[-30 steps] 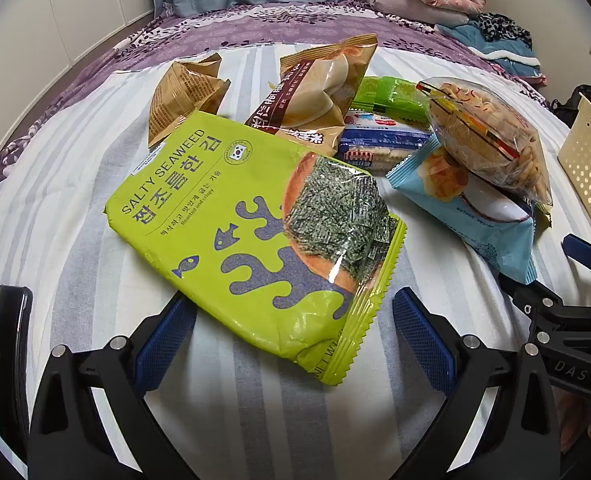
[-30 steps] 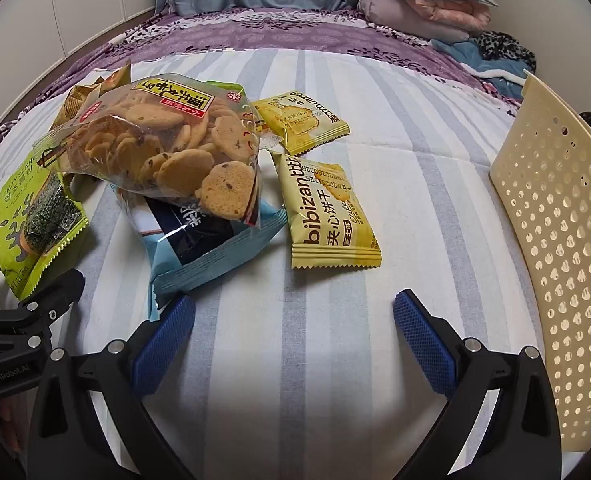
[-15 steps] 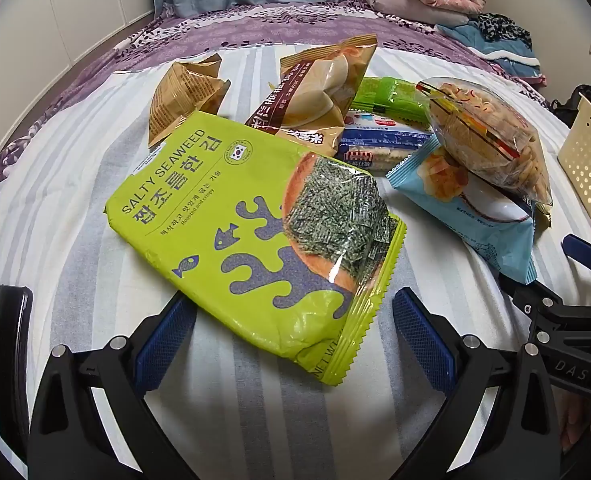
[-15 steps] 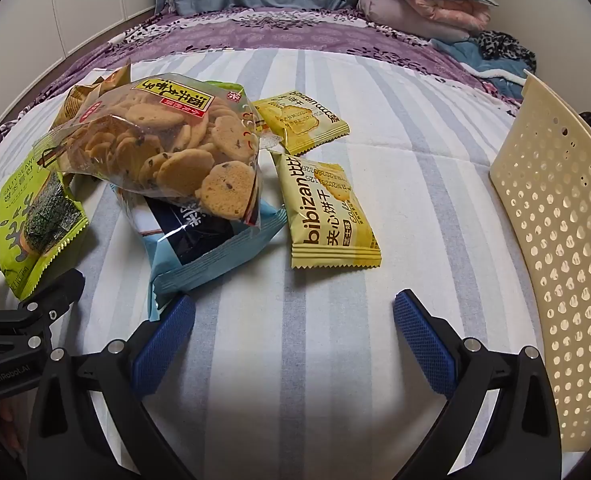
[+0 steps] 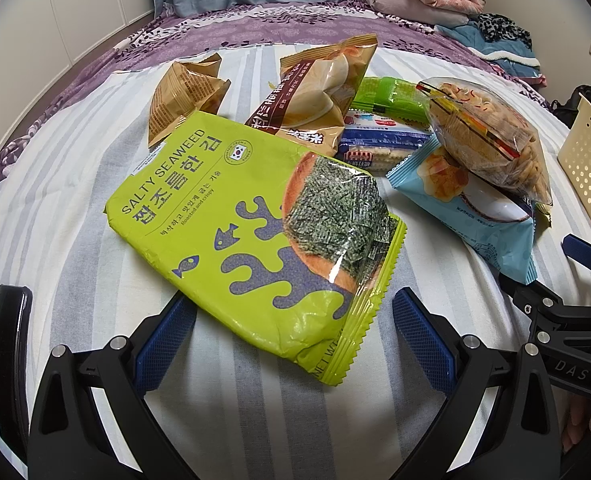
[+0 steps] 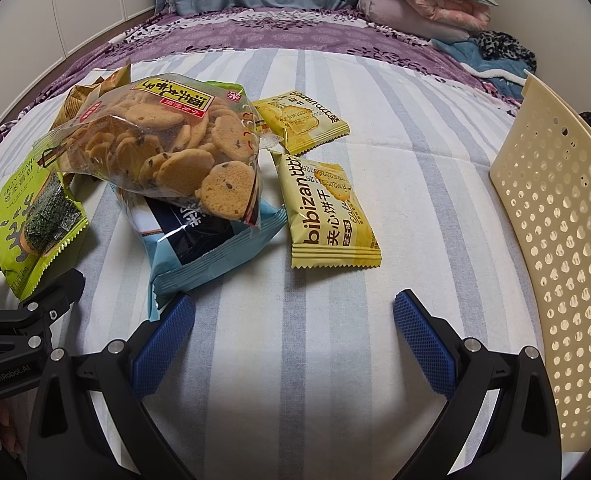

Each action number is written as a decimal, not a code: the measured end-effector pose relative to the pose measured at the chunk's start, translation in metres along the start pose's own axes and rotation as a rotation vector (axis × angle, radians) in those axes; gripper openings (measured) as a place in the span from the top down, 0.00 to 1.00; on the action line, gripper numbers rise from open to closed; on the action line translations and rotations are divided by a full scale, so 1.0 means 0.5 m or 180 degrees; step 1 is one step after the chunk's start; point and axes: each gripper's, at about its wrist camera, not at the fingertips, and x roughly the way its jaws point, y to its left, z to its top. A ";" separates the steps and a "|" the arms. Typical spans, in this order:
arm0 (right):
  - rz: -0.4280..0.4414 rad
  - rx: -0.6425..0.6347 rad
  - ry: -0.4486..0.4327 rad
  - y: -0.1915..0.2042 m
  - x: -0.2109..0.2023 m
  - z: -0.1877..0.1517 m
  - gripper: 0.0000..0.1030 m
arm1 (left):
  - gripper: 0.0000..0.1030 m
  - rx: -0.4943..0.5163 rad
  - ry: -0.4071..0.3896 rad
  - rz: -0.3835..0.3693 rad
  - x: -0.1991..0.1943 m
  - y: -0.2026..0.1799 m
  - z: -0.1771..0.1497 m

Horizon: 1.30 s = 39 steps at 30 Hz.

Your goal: Organize snacks

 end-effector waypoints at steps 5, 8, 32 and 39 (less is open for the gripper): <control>-0.0002 -0.0001 0.0000 0.000 -0.001 0.000 0.05 | 0.02 0.0000 0.0000 0.0000 0.000 0.000 0.000; 0.0001 0.0001 0.0000 0.000 -0.001 0.000 0.05 | 0.02 -0.0001 0.0000 -0.0001 0.000 0.000 0.000; 0.0021 0.0012 -0.0025 0.003 -0.001 0.002 0.05 | 0.02 -0.0008 -0.0024 -0.0009 0.000 -0.001 -0.006; 0.0208 -0.0021 -0.0154 -0.007 -0.035 -0.010 0.05 | 0.03 -0.0245 -0.0095 -0.0152 -0.030 0.031 -0.004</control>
